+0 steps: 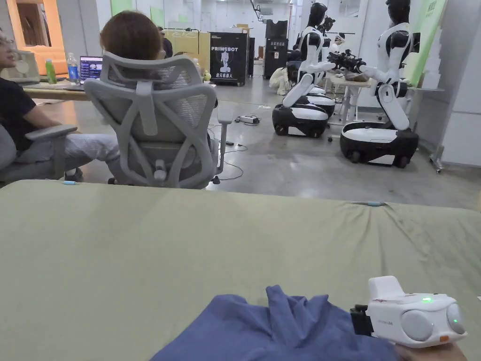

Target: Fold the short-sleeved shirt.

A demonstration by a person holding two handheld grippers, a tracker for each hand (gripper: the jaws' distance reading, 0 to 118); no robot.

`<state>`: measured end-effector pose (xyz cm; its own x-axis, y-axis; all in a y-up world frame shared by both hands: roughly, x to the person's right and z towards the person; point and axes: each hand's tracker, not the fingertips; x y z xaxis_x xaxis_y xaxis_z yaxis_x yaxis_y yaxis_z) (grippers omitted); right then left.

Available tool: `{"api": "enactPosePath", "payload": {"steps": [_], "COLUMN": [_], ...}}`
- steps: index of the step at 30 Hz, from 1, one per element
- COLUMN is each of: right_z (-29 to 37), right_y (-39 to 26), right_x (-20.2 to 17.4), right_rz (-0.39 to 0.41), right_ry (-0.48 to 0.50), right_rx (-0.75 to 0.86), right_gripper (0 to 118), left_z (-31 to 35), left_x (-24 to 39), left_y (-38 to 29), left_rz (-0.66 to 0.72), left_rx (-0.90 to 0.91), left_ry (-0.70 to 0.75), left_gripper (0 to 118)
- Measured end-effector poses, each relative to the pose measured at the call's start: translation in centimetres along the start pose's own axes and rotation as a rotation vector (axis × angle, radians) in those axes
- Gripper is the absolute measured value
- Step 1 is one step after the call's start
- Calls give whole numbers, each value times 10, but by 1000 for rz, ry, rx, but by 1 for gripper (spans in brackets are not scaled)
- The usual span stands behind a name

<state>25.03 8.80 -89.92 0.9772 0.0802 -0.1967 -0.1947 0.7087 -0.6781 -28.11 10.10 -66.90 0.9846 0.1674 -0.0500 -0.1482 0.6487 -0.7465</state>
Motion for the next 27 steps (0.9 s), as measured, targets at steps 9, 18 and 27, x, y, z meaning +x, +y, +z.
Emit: {"api": "enactPosePath", "payload": {"steps": [9, 18, 27], "right_z": [-71, 50, 216], "right_y": [-22, 3, 92], "right_x": [13, 1, 0], "right_rz": [-46, -35, 73], "right_ry": [87, 46, -135], "right_rx": [-78, 108, 410], "right_gripper": [60, 0, 0], "left_z": [-22, -31, -1], "left_x": [-1, 12, 63], "left_y": [8, 24, 140], "left_rz": [-8, -73, -167], "left_rx": [-32, 24, 315], "left_ry": [24, 69, 105], "left_gripper": [1, 1, 0]}}
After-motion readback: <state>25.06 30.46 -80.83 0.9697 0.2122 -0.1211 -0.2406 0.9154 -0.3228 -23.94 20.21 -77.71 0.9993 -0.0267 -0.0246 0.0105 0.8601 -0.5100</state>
